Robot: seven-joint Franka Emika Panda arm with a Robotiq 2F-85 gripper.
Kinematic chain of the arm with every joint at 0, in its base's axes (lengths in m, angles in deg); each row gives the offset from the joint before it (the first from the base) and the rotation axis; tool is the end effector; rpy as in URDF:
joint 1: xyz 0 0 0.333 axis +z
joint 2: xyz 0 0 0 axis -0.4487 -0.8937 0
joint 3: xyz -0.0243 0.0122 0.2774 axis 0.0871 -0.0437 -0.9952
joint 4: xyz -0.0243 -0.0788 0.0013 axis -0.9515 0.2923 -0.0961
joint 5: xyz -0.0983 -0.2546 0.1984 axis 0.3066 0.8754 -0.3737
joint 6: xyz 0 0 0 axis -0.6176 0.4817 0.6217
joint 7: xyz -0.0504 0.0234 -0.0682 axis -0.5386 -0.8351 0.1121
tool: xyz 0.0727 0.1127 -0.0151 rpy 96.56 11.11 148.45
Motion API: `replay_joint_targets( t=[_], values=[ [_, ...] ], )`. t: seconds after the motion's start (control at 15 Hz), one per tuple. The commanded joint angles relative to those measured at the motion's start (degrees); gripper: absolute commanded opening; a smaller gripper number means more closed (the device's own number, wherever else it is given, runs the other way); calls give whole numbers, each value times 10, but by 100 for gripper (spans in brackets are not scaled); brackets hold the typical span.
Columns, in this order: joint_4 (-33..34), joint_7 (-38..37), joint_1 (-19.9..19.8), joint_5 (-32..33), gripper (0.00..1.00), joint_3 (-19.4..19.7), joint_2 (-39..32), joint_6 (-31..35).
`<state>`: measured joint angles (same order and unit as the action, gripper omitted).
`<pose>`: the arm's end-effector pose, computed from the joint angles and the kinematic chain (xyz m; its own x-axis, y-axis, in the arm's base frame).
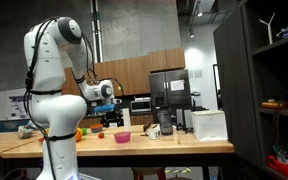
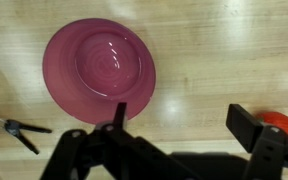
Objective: Put the purple bowl in the orange bowl
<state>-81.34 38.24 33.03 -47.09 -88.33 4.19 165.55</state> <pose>0.3929 0.0979 0.2943 0.9703 0.2269 0.0835 0.2251 -0.9739 0.0309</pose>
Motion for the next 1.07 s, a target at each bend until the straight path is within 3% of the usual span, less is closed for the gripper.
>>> replay_joint_targets(
  t=[0.0, 0.67, 0.73, 0.87, 1.0],
  values=[
    [-1, -19, -6, 20, 100, 1, -8, 5],
    [-1, -13, -21, 19, 100, 18, -63, 52],
    [0, -12, -22, 15, 75, 20, -68, 54],
    [1, -6, -20, 8, 69, 23, -76, 58],
    [0, -4, -18, 5, 54, 23, -77, 57]
  ],
)
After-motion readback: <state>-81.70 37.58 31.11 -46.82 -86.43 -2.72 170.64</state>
